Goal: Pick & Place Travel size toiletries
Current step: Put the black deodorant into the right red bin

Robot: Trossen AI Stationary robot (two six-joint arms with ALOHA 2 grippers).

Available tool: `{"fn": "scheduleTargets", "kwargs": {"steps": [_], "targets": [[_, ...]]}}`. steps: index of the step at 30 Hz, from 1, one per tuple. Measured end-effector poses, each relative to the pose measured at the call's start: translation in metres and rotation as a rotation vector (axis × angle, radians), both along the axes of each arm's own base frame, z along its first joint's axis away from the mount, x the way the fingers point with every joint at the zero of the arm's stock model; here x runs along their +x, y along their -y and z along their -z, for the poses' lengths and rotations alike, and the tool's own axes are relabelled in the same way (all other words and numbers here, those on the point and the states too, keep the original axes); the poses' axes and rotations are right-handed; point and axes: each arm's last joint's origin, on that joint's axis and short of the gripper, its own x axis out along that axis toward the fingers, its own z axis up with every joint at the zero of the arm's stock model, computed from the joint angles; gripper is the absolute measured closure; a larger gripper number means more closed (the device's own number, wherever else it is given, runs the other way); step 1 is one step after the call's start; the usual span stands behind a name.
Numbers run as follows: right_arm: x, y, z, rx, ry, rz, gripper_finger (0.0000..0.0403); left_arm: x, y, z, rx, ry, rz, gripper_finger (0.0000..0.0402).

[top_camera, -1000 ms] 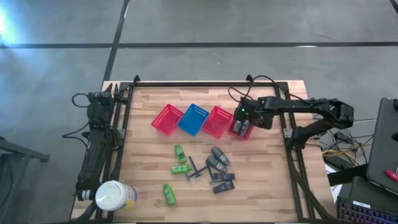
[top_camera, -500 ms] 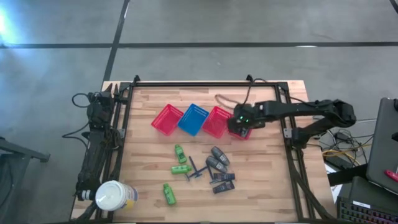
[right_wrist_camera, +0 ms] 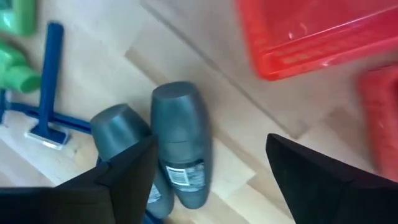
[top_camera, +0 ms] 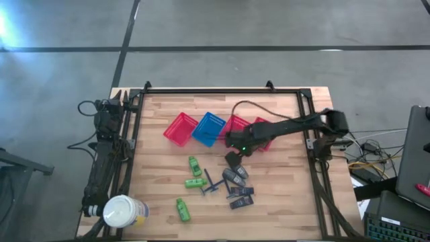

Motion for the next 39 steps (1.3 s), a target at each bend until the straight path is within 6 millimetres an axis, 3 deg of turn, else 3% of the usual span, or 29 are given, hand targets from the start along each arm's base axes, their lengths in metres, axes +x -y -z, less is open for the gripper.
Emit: {"fn": "scheduleTargets", "kwargs": {"steps": [4,8,18,21,25,29,33,39], "targets": [[0.012,-0.012,0.004,-0.021,-0.008,-0.013,0.0127,0.0,0.0,0.0,0.0,0.0,0.0,0.0296],[0.013,-0.021,0.002,-0.055,0.0,0.042,0.0127,0.0,0.0,0.0,0.001,0.0,0.0,0.0296],[0.012,-0.025,0.025,-0.05,-0.017,0.04,0.0084,0.0,0.0,0.0,0.001,-0.001,0.0,0.0296],[0.012,-0.027,0.027,-0.061,-0.016,-0.024,0.0075,0.0,0.0,0.0,0.0,-0.001,0.0,0.0296],[0.014,-0.029,0.044,-0.067,-0.062,-0.091,0.0074,0.0,0.0,0.0,0.0,-0.002,0.0,0.0296],[0.02,-0.029,0.056,-0.069,-0.074,-0.12,0.0091,0.0,0.0,0.0,0.0,-0.002,0.0,0.0296],[0.024,-0.029,0.057,-0.07,-0.08,-0.144,0.012,0.0,0.0,0.0,-0.001,-0.002,0.0,0.0296],[0.02,-0.029,0.055,-0.036,-0.096,-0.162,0.0193,0.0,0.0,0.0,0.0,-0.002,0.0,0.0296]]}}
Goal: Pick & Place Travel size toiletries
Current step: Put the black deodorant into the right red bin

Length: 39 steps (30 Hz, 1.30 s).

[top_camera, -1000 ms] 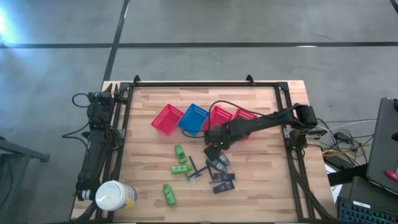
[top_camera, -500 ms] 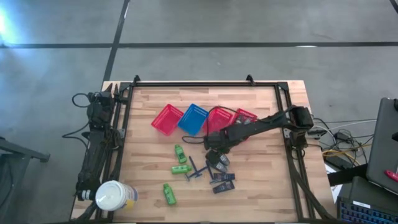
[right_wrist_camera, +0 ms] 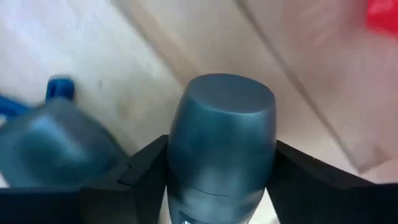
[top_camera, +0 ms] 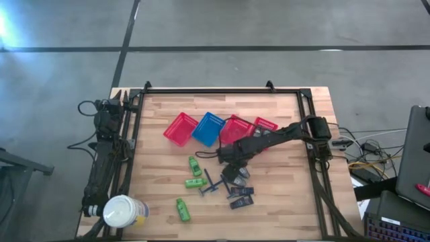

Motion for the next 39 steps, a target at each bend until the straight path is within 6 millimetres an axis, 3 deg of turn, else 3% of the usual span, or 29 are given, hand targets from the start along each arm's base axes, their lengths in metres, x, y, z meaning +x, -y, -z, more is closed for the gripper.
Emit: {"fn": "scheduleTargets", "kwargs": {"steps": [4,9,13,17,22,30,34,39], "targets": [[-0.002,0.0,-0.011,0.012,0.019,0.029,0.0202,0.0,0.0,0.0,0.001,0.0,0.0,0.0296],[-0.017,0.008,-0.051,-0.045,0.072,0.183,0.0202,0.0,0.0,0.0,0.0,0.0,0.0,0.0296],[-0.052,0.03,-0.085,-0.139,0.005,0.521,0.0202,0.0,0.0,0.0,0.0,0.0,0.0,0.0296],[-0.09,0.058,-0.104,-0.187,0.009,0.857,0.0191,0.0,0.0,0.0,-0.002,0.0,0.0,0.0296],[-0.11,0.083,-0.101,-0.146,0.17,1.036,0.0186,0.0,0.0,0.0,-0.002,0.0,0.0,0.0296],[-0.125,0.084,-0.079,-0.146,0.157,1.115,0.0196,0.0,0.0,0.0,-0.004,-0.001,0.0,0.0296],[-0.129,0.091,-0.067,-0.164,0.154,1.167,0.0177,0.0,0.0,0.0,-0.004,-0.004,0.0,0.0296],[-0.132,0.104,-0.058,-0.19,0.187,1.186,0.0147,0.0,0.0,-0.001,0.015,-0.183,-0.032,0.0296]]}}
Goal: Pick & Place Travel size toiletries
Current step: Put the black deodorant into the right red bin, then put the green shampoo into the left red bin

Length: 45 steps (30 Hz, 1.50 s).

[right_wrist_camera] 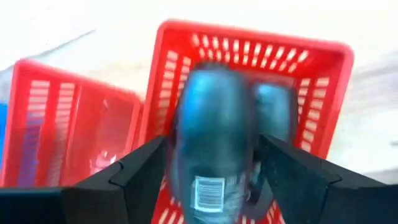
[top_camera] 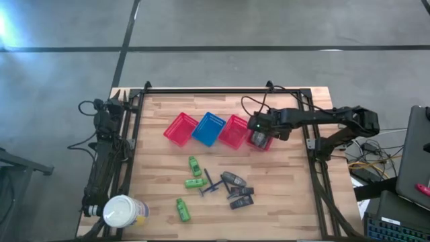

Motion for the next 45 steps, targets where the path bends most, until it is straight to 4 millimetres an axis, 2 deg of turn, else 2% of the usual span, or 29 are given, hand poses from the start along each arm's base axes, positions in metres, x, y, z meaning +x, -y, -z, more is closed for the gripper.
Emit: {"fn": "scheduleTargets", "kwargs": {"steps": [7,13,14,15,19,20,23,25,26,29,34,36,39,42,45], "targets": [[-0.004,0.005,0.002,0.009,-0.025,-0.028,0.0122,0.0,0.0,0.0,0.0,-0.02,-0.001,0.0296],[0.003,0.005,-0.01,-0.031,-0.017,-0.132,0.0104,0.0,0.0,0.0,-0.002,-0.016,-0.001,0.0296],[0.004,0.006,-0.013,-0.037,-0.016,-0.151,0.0102,0.0,0.0,0.0,0.003,0.033,0.004,0.0296],[0.006,0.006,-0.016,-0.043,-0.014,-0.166,0.01,0.0,0.0,-0.002,0.011,0.172,0.022,0.0296],[0.006,0.007,-0.021,-0.054,-0.026,-0.196,0.0096,0.002,0.002,-0.005,-0.106,1.128,0.162,0.0296],[0.006,0.008,-0.021,-0.055,-0.029,-0.2,0.0095,0.002,0.001,-0.005,-0.11,1.27,0.155,0.0296],[0.006,0.008,-0.02,-0.055,-0.033,-0.207,0.0095,0.001,0.001,-0.007,-0.085,1.49,0.165,0.0296],[0.006,0.008,-0.02,-0.057,-0.039,-0.22,0.0099,0.003,0.002,-0.017,-0.069,1.586,0.311,0.0296],[0.006,0.008,-0.02,-0.058,-0.04,-0.233,0.0102,0.005,0.004,-0.025,-0.085,1.541,0.422,0.0296],[0.007,0.008,-0.021,-0.06,-0.041,-0.257,0.0113,0.017,0.011,-0.059,-0.197,1.23,0.774,0.0296],[0.01,0.008,-0.026,-0.078,-0.043,-0.32,0.0133,0.038,-0.003,-0.083,-0.571,1.035,0.779,0.0296],[0.011,0.008,-0.029,-0.087,-0.043,-0.343,0.0141,0.053,-0.008,-0.084,-0.8,0.927,0.813,0.0296],[0.012,0.009,-0.032,-0.098,-0.042,-0.368,0.0152,0.082,-0.003,-0.081,-1.096,0.708,0.947,0.0296],[0.013,0.009,-0.034,-0.109,-0.045,-0.399,0.0161,0.114,0.012,-0.077,-1.24,0.514,1.132,0.0296],[0.013,0.009,-0.035,-0.11,-0.045,-0.4,0.0169,0.145,0.031,-0.08,-1.242,0.431,1.224,0.0296]]}}
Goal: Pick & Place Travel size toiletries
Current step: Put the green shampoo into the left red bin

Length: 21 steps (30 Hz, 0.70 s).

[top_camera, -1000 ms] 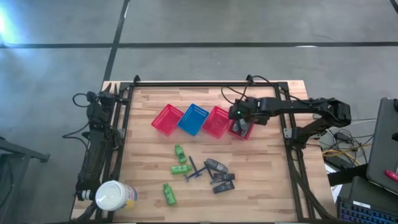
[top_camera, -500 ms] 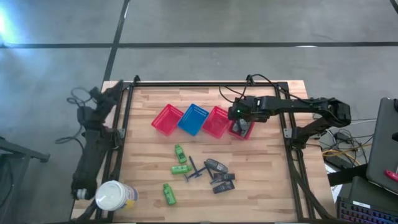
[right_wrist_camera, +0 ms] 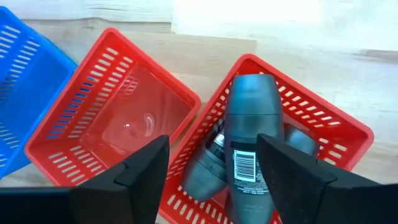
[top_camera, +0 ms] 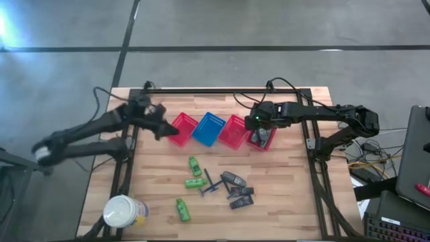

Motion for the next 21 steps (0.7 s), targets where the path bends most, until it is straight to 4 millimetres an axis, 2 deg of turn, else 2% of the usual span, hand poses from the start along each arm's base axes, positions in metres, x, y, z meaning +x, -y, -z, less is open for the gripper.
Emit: {"fn": "scheduleTargets", "kwargs": {"steps": [3,6,9,13,17,19,21], "targets": [[0.0,-0.001,0.0,0.018,0.006,-0.006,0.0175,0.023,0.014,0.001,0.071,-0.024,-0.053,0.0296],[0.0,-0.003,0.001,0.039,0.006,-0.022,0.0179,0.038,0.026,-0.005,0.082,-0.017,-0.018,0.0296],[0.001,-0.005,0.001,0.056,0.012,-0.023,0.0176,0.05,0.026,-0.015,0.152,0.027,0.003,0.0296],[0.001,-0.008,0.001,0.099,0.009,-0.086,0.0162,0.057,0.021,-0.021,0.043,-0.084,-0.157,0.0296],[-0.002,-0.015,-0.003,0.116,-0.046,-0.194,0.0143,0.055,0.021,-0.005,-0.16,-0.408,-0.39,0.0296],[-0.005,-0.018,-0.006,0.103,-0.083,-0.246,0.0133,0.057,0.028,0.003,-0.214,-0.479,-0.459,0.0296],[-0.01,-0.021,-0.008,0.101,-0.142,-0.266,0.0123,0.064,0.041,0.006,-0.277,-0.47,-0.516,0.0296]]}}
